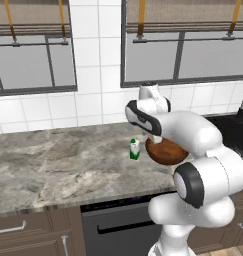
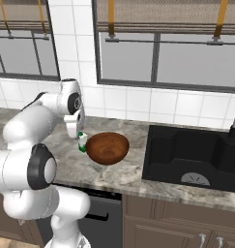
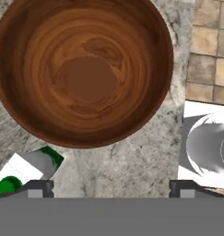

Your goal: Gather the eggs and milk located in the vicinity of the sink area and place them right next to the bowl.

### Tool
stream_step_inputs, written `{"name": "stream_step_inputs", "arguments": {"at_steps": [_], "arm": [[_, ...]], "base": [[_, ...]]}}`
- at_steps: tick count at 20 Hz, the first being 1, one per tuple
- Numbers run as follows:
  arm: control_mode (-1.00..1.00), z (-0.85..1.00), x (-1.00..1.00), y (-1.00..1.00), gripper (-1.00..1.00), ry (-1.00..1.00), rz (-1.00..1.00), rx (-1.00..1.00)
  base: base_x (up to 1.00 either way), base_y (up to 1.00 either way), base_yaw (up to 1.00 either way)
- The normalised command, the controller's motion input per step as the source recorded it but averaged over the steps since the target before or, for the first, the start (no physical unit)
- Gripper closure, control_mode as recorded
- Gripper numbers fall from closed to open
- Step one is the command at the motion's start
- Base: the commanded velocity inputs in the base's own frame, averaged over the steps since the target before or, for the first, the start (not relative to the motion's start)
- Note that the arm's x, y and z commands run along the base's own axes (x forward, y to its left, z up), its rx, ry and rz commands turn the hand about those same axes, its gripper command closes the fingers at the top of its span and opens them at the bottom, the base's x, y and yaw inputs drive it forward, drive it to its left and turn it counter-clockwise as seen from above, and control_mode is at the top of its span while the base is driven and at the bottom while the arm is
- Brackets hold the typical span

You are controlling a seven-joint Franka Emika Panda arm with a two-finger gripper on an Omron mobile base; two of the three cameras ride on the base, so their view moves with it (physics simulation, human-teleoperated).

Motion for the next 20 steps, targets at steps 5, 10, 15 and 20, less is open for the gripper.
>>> {"name": "stream_step_inputs", "arguments": {"at_steps": [5, 10, 15, 20], "arm": [[-1.00, 0.38, -0.46, -0.07, -1.00, -0.01, 0.58, 0.00], [-1.00, 0.42, -0.34, -0.08, -1.00, 0.02, 0.57, 0.02], [-1.00, 0.10, -0.15, -0.09, -1.00, 0.02, 0.41, 0.11], [-1.00, 0.00, -0.34, 0.00, -1.00, -0.04, 0.31, 0.06]], "base": [[0.00, 0.00, 0.00], [0.00, 0.00, 0.00], [0.00, 0.00, 0.00], [0.00, 0.00, 0.00]]}}
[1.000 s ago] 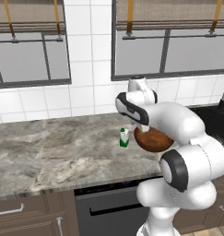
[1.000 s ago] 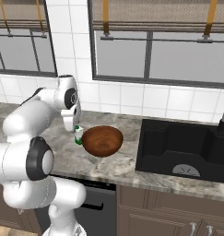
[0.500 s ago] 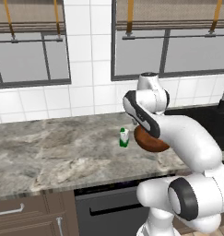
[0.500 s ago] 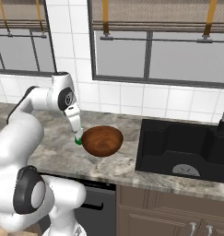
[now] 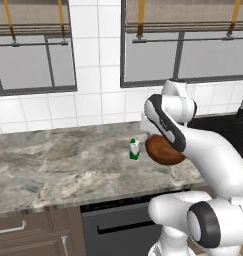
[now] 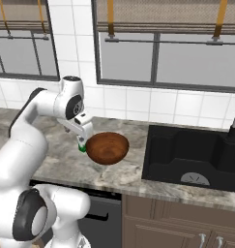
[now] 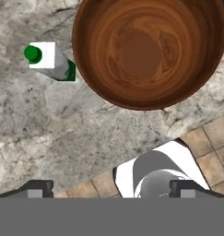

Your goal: Gather the eggs and milk located in the vicinity of the sink area and place them right next to the bowl.

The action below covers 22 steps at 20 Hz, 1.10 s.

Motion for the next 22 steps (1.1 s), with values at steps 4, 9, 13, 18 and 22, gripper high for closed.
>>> {"name": "stream_step_inputs", "arguments": {"at_steps": [4, 9, 13, 18, 22], "arm": [[-1.00, 0.00, -0.24, 0.00, -1.00, -0.10, 0.23, 0.00], [-1.00, -0.02, -0.29, 0.00, -1.00, -0.30, 0.09, 0.00], [-1.00, 0.08, -0.50, 0.00, -1.00, -0.27, 0.01, 0.00], [-1.00, 0.09, -0.02, 0.00, -1.00, -0.01, 0.00, 0.00], [-1.00, 0.00, 0.00, 0.00, -1.00, 0.00, 0.00, 0.00]], "base": [[0.00, 0.00, 0.00], [0.00, 0.00, 0.00], [0.00, 0.00, 0.00], [0.00, 0.00, 0.00], [0.00, 0.00, 0.00]]}}
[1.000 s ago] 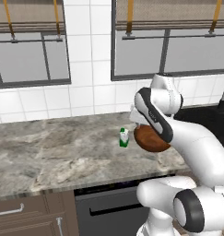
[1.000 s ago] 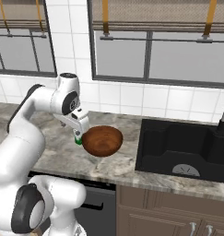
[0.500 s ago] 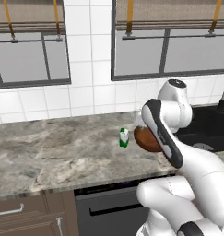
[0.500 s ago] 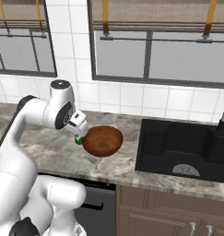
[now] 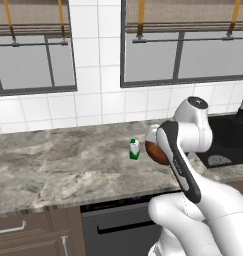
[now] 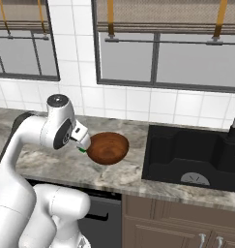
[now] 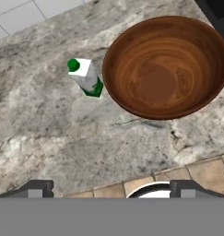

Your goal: Gather the eggs and milk located in the vicinity of the sink area and place them right next to the bowl.

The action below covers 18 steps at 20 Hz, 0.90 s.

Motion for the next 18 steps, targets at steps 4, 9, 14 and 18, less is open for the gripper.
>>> {"name": "stream_step_inputs", "arguments": {"at_steps": [4, 9, 14, 18], "arm": [[-1.00, 0.00, 0.00, 0.00, -1.00, 0.00, 0.00, 0.00], [1.00, 0.00, -0.01, 0.00, -1.00, 0.00, 0.00, 0.00], [1.00, 0.00, 0.00, 0.00, -1.00, 0.00, 0.00, 0.00], [1.00, 0.00, 0.00, 0.00, -1.00, 0.00, 0.00, 0.00]], "base": [[0.00, 0.00, 0.00], [-0.26, -0.03, -0.01], [-0.83, -0.37, -0.22], [-0.04, -0.21, -0.23]]}}
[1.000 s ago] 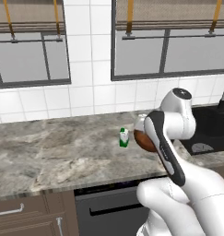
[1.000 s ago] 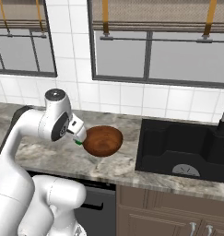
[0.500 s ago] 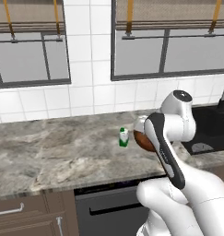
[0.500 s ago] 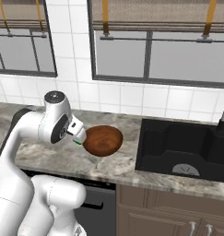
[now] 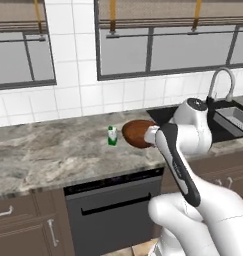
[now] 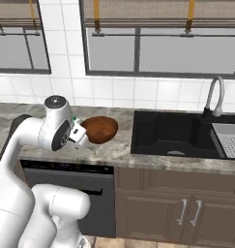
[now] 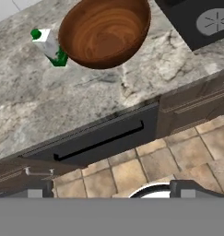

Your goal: Gather the eggs and milk located in the vicinity of the sink area and place them right next to the bowl.

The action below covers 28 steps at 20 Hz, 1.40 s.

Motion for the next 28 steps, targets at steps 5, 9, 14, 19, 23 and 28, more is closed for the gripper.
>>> {"name": "stream_step_inputs", "arguments": {"at_steps": [5, 9, 14, 19, 23, 28], "arm": [[1.00, 0.00, 0.00, 0.00, -1.00, 0.00, 0.00, 0.00], [1.00, 0.00, 0.00, 0.00, -1.00, 0.00, 0.00, 0.00], [1.00, 0.00, 0.00, 0.00, -1.00, 0.00, 0.00, 0.00], [1.00, 0.00, 0.00, 0.00, -1.00, 0.00, 0.00, 0.00], [1.00, 0.00, 0.00, 0.00, -1.00, 0.00, 0.00, 0.00], [1.00, 0.00, 0.00, 0.00, -1.00, 0.00, 0.00, 0.00]], "base": [[0.00, -0.73, -0.30], [0.19, -1.00, -0.11], [0.13, -1.00, 0.00], [0.47, -1.00, 0.05], [0.64, -1.00, 0.16], [0.50, -0.84, 0.35]]}}
